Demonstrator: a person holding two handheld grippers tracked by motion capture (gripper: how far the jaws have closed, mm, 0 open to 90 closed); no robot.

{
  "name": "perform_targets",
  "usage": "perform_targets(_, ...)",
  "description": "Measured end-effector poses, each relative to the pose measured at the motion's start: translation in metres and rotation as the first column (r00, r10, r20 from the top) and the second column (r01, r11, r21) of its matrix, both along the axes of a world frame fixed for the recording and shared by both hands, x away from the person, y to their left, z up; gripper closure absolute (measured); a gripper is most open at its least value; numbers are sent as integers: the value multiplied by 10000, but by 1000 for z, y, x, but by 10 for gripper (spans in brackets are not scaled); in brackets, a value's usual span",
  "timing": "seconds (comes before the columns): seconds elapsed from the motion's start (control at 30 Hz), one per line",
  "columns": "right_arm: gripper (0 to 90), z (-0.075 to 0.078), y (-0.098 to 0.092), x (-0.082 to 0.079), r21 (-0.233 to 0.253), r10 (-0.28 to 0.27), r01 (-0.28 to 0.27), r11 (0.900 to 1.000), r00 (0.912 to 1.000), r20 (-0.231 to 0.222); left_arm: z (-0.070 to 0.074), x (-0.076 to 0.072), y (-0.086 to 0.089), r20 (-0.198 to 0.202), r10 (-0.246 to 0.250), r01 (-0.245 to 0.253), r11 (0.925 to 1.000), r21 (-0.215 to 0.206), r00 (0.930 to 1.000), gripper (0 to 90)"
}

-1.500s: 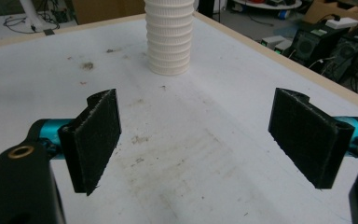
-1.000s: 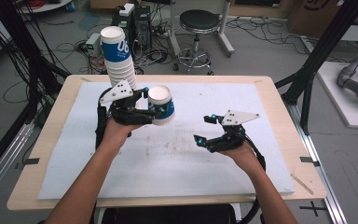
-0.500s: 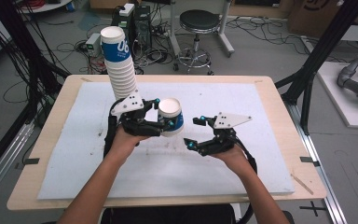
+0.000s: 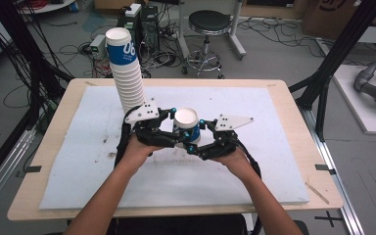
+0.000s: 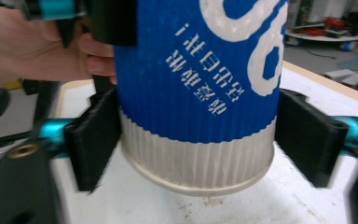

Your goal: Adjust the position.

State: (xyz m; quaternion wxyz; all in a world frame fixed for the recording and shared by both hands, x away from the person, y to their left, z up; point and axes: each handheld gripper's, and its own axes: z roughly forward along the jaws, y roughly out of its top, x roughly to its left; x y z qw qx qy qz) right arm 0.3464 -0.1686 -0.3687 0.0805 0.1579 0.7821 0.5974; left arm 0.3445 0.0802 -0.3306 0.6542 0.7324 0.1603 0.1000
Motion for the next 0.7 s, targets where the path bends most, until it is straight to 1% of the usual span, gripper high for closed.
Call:
perform_targets(0.03,205,1,-1,-1,-71,6,-5,10000,10000,95,0,0,0,-31,-66,66,10000,2,10000,288)
perform_targets(0.1,230,2,-2,-1,-218,101,-98,9997,9999,138,0,-1,-1,-62,-90,90,9999,66,9999,281)
perform_targets(0.2,255,5,-4,-2,-570,203,-189,9982,9995,246,0,-1,-3,-85,-97,98,9999,108,9999,272)
perform_targets(0.27,265,8,-5,-3,-776,213,-182,9968,9990,395,1,-1,-3,-84,-130,132,9998,175,9999,264)
perform_targets(0.33,269,10,-6,-3,-1009,256,-195,9947,9979,597,4,-1,-5,-38,-172,174,9979,632,9998,236)
perform_targets(0.37,269,12,-6,-3,-1173,312,-231,9928,9972,682,5,-1,-5,-33,-217,219,9966,793,9998,222)
perform_targets(0.4,270,13,-5,-4,-1322,342,-239,9909,9965,767,6,-1,-6,-62,-291,296,9956,886,9996,221)
perform_targets(0.43,271,14,-5,-4,-1428,385,-264,9894,9958,832,6,-1,-6,-62,-291,296,9956,886,9996,220)
perform_targets(0.47,272,15,-5,-5,-1520,476,-340,9878,9951,867,8,-1,-6,-125,-479,489,9940,980,9988,218)
perform_targets(0.5,272,17,-4,-5,-1620,513,-359,9861,9944,919,9,0,-6,-175,-543,558,9932,1023,9984,218)
perform_targets(0.53,272,18,-4,-6,-1700,551,-379,9847,9937,972,9,0,-6,-175,-543,558,9932,1023,9984,216)
perform_targets(0.57,273,20,-4,-6,-1936,601,-374,9804,9918,1128,13,1,-6,-124,-686,697,9879,1386,9976,211)
perform_targets(0.63,273,22,-4,-7,-2270,638,-354,9733,9909,1188,17,1,-6,11,-785,771,9812,1769,9969,210)
perform_targets(0.7,273,24,-4,-7,-2526,703,-364,9669,9895,1263,22,1,-7,56,-892,863,9764,1980,9960,210)
